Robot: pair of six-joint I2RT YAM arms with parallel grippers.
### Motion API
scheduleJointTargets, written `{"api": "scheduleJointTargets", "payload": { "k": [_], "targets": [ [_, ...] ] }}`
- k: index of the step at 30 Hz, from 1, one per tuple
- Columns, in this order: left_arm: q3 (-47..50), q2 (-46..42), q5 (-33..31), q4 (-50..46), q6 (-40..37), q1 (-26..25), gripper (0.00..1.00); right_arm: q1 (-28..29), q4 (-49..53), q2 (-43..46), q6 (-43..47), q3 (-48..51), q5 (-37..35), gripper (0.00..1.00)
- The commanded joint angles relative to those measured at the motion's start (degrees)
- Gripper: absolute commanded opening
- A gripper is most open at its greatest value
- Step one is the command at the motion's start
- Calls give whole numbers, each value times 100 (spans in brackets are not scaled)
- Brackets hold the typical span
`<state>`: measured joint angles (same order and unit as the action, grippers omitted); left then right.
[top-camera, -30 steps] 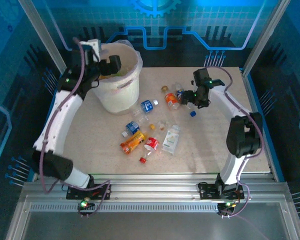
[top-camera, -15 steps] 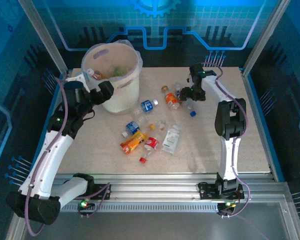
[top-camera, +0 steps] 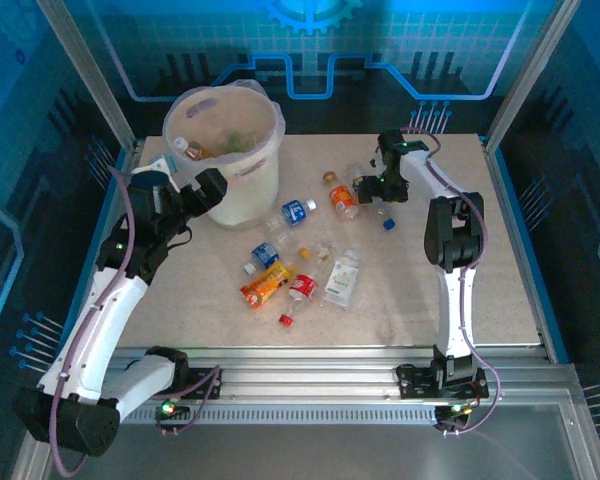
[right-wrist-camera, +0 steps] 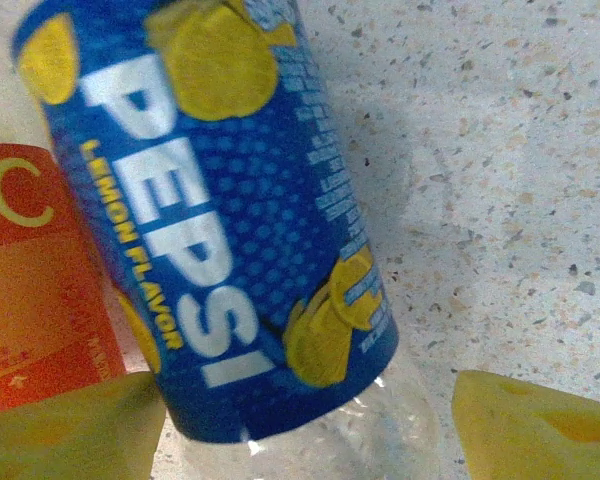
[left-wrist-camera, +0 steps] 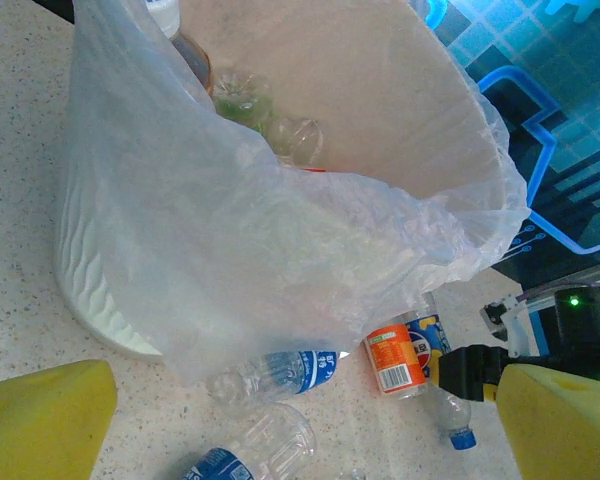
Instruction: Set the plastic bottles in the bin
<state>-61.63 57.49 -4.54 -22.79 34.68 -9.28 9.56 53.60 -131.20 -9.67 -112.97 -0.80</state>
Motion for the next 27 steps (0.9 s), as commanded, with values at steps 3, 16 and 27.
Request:
{"api": "scheduleJointTargets", "payload": {
  "k": [3, 16, 27],
  "targets": [
    [98, 43, 141, 203, 163, -30, 99, -101, 91, -183, 159, -169, 100, 77],
    [108, 99, 174, 202, 206, -28, 99, -162, 1, -547, 208, -217, 120, 77],
    [81, 205, 226, 216, 252, -30, 99, -235, -133, -241, 111, 151, -70, 59]
  ]
}}
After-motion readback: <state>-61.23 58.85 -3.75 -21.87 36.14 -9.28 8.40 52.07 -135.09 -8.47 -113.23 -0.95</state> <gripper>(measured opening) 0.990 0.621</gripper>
